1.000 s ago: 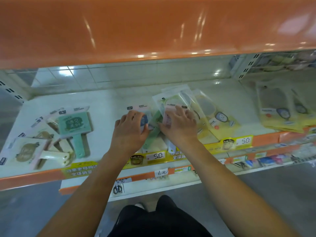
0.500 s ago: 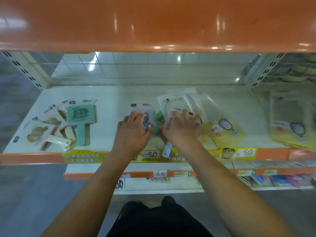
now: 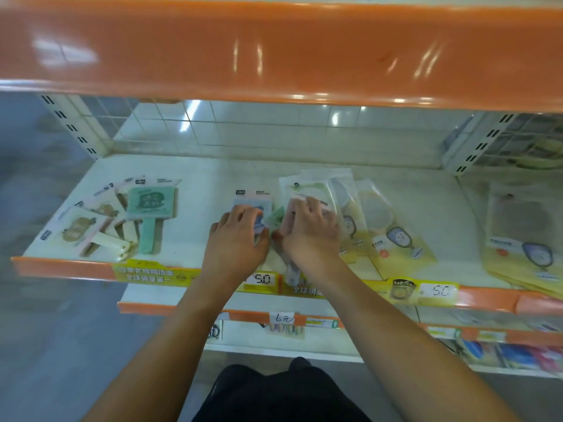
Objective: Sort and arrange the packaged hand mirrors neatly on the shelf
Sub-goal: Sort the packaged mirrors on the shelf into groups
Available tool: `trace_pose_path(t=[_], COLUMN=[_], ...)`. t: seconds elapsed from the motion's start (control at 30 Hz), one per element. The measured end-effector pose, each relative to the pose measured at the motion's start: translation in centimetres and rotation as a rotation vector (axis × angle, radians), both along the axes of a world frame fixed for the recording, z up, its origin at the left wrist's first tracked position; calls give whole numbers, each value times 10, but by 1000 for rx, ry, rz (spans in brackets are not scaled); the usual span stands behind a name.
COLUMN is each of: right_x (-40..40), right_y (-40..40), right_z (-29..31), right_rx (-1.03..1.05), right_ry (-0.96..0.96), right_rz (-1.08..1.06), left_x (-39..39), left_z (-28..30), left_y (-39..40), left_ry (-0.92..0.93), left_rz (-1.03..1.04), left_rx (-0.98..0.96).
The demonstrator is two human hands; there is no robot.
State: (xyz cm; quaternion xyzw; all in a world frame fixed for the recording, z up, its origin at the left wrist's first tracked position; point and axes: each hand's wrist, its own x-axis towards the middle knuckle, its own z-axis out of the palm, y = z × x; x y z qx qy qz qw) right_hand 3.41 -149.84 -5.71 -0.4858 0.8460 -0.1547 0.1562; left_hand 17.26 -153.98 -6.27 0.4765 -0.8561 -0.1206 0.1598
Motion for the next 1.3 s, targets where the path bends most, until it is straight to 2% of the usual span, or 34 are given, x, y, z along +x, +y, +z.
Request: trace_pose_path(t=[0.13,0.47,0.73,1.13,1.3], right_x=[1,13,49,122,146], right_y=[1,19,26,0,-11], right_z=[8,2,-7,3,1], right_rx=[-138,-185,-321,-257,-225], right_ry=[-23,9,4,-30,-9], right_rz=[92,302,445,663,677], left_x=[6,41,89,152,178], left_z=[5,4,-5,-8,-12], left_y=[1,27,52,64,55], left_ry=[8,14,20,-12,12], left_rz=[37,169,350,568,580], left_rx=[-34,-92,-89,-67,-56])
